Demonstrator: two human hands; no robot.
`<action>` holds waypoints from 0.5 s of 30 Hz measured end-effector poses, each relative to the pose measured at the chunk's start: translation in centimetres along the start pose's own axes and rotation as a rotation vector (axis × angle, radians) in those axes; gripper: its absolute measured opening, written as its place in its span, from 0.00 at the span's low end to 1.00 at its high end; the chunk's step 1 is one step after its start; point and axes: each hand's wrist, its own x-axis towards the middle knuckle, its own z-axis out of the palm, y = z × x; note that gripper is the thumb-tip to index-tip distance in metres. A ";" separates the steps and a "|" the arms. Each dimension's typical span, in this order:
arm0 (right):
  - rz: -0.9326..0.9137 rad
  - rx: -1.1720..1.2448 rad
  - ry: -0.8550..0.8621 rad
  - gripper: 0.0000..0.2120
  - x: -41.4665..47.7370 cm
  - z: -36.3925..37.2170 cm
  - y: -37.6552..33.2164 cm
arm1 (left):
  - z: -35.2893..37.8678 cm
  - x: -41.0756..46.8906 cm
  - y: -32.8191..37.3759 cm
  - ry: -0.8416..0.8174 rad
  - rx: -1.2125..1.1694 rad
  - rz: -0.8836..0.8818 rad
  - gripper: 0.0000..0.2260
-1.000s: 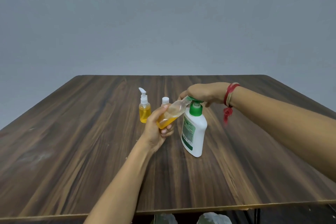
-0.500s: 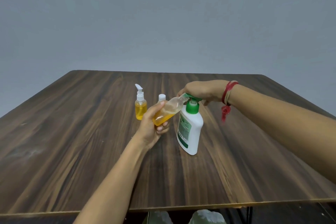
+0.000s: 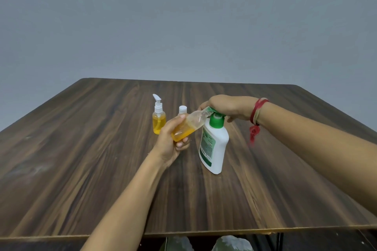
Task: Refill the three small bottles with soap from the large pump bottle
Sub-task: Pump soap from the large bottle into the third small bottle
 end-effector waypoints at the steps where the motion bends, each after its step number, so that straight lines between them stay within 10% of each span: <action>1: 0.003 -0.002 -0.007 0.15 0.0 -0.2 -0.1 | 0.1 0.0 0.0 -0.001 -0.008 -0.004 0.12; 15: 0.022 0.063 0.006 0.11 0.1 0.2 0.2 | -0.2 0.2 -0.2 -0.014 0.000 0.001 0.15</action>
